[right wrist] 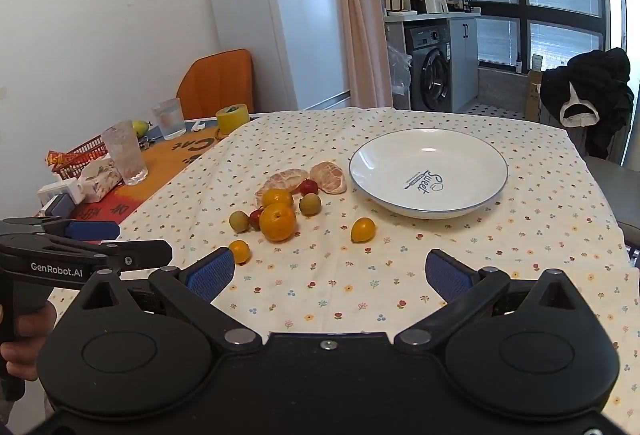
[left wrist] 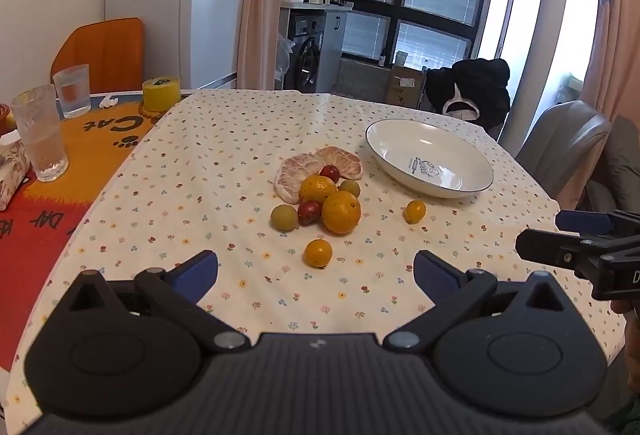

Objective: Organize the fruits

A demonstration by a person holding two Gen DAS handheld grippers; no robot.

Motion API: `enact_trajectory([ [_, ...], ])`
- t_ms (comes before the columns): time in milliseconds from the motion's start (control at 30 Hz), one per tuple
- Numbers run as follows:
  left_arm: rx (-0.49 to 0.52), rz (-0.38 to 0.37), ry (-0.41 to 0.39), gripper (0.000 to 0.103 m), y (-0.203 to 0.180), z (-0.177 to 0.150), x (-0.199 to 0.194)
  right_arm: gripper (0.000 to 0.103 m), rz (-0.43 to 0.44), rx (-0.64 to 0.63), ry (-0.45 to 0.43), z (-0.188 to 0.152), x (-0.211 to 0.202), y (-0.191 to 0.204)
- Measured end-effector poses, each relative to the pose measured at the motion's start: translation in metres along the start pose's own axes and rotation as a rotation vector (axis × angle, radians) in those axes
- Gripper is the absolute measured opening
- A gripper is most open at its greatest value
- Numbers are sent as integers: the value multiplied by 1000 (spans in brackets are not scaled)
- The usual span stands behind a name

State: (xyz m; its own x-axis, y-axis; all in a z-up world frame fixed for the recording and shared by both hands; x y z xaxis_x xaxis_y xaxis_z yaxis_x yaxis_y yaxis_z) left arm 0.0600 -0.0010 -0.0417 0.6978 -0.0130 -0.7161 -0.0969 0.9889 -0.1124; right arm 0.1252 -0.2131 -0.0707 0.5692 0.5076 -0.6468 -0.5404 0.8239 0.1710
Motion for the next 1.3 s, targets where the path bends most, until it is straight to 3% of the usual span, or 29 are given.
enact_trajectory([
  [1300, 26, -76, 10, 103, -12, -3, -2, 103, -28, 18, -13, 4, -5, -7],
])
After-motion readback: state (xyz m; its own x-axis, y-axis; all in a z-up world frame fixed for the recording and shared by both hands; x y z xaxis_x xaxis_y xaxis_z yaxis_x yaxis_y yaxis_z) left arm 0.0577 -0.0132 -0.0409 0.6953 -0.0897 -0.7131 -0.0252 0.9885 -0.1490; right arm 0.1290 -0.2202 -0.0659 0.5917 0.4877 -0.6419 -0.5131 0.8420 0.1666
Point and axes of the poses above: each gripper's, at about its wrist camera, not at the fingertips, and x roughly the way its jaws point, y to its left, z to its top, the point moved 8 cm from there along x, roughly the way its jaws point, and after that the axes turned 10 degrees about y, right-handed, at the moved point
